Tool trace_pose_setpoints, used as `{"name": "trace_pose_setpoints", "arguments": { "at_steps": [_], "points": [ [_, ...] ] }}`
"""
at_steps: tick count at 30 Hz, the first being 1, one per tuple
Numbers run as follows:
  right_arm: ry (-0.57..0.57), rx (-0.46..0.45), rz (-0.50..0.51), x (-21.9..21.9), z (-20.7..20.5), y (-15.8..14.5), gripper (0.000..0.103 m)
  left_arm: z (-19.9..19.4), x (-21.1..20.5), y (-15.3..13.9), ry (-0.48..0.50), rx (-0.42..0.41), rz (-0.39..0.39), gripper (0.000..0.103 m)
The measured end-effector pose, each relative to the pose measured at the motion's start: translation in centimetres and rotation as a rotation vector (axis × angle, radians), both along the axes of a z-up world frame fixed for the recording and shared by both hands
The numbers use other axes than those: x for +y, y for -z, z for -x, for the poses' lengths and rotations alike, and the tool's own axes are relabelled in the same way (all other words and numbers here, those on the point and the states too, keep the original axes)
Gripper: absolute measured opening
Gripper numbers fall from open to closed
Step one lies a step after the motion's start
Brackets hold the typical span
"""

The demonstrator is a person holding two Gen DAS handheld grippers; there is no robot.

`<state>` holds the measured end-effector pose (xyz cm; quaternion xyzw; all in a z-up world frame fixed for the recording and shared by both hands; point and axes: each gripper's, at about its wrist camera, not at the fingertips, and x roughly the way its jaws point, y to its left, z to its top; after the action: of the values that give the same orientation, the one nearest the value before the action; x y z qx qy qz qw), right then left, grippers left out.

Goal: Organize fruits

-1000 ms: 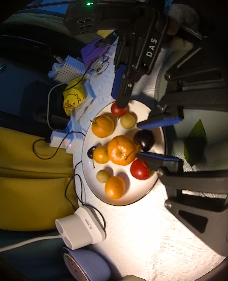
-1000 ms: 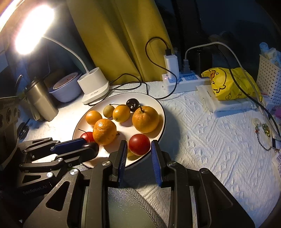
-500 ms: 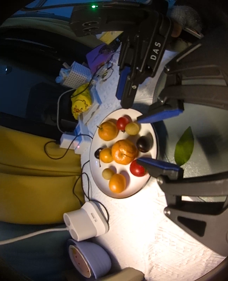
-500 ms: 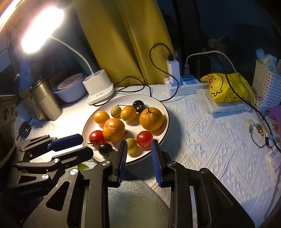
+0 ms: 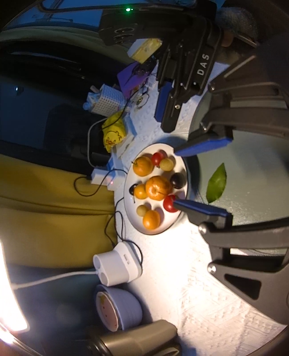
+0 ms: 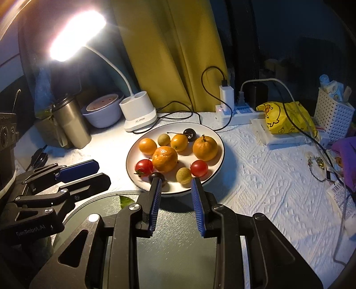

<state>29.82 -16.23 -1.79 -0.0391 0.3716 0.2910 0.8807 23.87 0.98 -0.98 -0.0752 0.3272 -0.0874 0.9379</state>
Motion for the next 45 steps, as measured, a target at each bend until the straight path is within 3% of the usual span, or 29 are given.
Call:
{"name": "trace_pose_setpoints", "arguments": {
  "at_steps": [29,37,40,42,45],
  "points": [
    [-0.001,-0.119,0.017,-0.1,8.9,-5.0,0.03,9.9,1.8,-4.6,-0.075,-0.152,-0.028,0.042],
    [0.031,-0.186,0.022,-0.4,11.3,-7.7,0.046,12.1,2.1,-6.5,-0.134,-0.219,-0.075,0.043],
    [0.048,-0.217,0.027,-0.5,12.3,-8.8,0.054,12.8,2.1,-7.4,-0.148,-0.247,-0.081,0.054],
    [0.058,-0.234,0.032,-0.5,12.7,-9.4,0.064,13.3,2.3,-8.2,-0.165,-0.267,-0.074,0.083],
    [0.081,-0.265,0.042,-0.6,13.4,-10.3,0.07,14.0,2.7,-9.1,-0.189,-0.299,-0.071,0.086]
  ]
}}
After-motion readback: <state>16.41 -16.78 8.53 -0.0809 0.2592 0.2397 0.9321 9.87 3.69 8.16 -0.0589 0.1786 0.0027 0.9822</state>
